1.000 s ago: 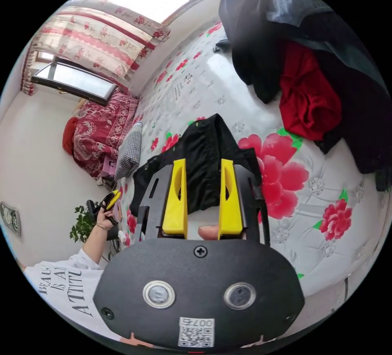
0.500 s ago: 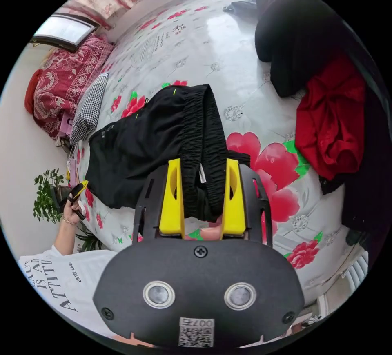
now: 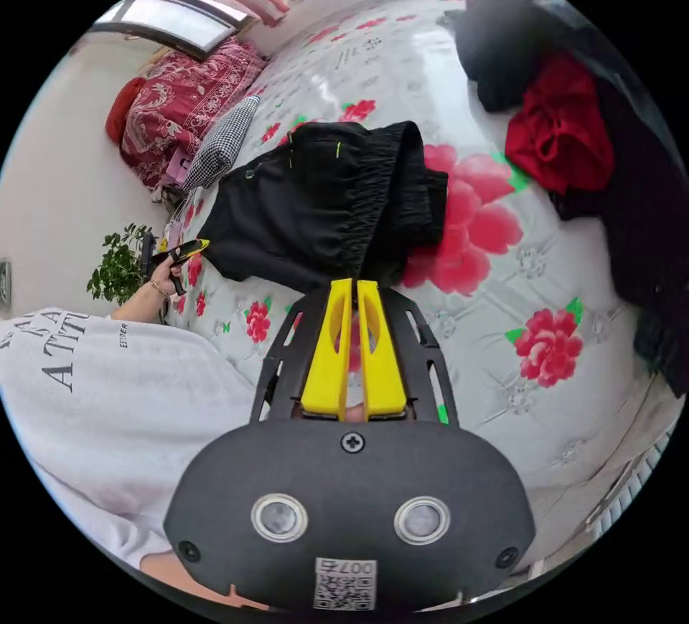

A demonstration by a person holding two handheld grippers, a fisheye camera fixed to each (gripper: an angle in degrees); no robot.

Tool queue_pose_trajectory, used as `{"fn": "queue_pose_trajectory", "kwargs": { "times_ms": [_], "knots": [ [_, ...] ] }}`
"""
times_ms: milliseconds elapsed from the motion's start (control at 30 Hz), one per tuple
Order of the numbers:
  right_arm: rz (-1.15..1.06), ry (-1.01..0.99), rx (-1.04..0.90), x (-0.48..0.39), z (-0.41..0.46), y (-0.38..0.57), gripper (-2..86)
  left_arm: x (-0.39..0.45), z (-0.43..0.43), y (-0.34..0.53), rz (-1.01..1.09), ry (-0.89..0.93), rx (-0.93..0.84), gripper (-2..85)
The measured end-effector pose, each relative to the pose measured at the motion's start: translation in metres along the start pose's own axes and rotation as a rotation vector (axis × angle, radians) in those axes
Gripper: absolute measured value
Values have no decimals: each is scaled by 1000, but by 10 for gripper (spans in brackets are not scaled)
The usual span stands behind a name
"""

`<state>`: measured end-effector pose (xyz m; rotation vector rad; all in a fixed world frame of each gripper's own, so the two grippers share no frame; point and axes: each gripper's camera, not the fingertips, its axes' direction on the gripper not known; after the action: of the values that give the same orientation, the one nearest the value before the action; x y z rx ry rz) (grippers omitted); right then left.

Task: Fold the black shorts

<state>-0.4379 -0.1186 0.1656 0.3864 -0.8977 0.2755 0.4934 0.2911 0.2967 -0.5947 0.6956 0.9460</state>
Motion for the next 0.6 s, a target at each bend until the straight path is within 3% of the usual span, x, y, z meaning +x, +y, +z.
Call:
{"fn": "queue_pose_trajectory", "kwargs": {
  "times_ms": [133,267,433,600],
  "knots": [
    [109,-18,124,9,-6,14,58,9,-2,2,16,-10,1,76],
    [84,51,243,1,-18,-7,104,25,-24,14,53,7,85,76],
    [9,111,136,1,24,-58,106,43,-17,25,107,13,63,76],
    [0,162,40,-3,51,-82,40,50,1,30,109,8,26,74]
  ]
}}
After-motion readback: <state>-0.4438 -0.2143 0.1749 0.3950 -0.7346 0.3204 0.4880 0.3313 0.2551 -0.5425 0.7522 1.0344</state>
